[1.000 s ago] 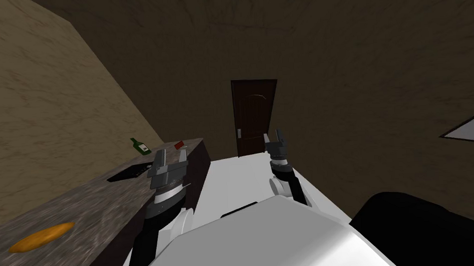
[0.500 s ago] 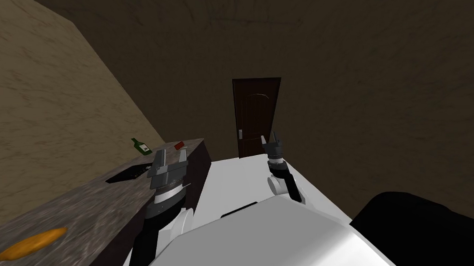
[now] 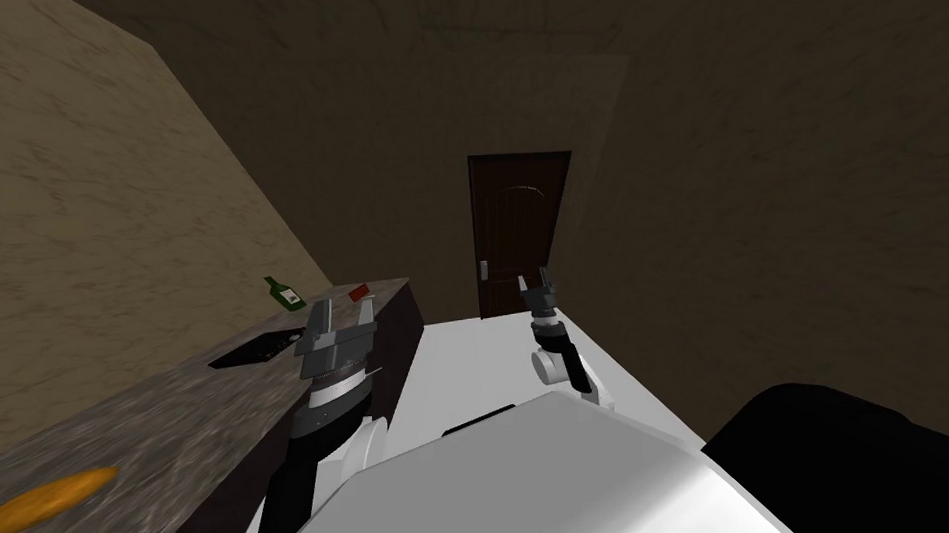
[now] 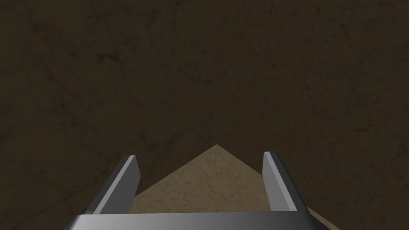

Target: Pull the door open

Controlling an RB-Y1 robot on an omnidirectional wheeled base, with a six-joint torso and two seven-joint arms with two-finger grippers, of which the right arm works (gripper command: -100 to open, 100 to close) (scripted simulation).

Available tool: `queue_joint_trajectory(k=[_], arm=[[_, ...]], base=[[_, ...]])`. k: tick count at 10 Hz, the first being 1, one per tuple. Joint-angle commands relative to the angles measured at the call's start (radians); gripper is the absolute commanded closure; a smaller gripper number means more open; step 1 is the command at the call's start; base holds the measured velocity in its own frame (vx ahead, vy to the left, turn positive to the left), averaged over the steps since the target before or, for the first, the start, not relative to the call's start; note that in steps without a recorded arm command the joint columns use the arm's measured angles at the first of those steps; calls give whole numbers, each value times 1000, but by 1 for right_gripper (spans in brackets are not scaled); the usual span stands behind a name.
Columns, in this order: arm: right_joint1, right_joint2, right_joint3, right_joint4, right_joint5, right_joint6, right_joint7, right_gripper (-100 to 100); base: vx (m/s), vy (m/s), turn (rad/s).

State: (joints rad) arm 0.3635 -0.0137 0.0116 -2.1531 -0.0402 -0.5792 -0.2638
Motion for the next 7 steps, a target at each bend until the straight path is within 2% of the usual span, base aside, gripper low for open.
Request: queue_joint_trajectory(k=[1,7], arm=[[-30,-6,-5,41,-22,10,-21,-100],[-132,-33,-24,218,-122,14,-110,-100]], base=[[99,-34,65],[93,-40,65]])
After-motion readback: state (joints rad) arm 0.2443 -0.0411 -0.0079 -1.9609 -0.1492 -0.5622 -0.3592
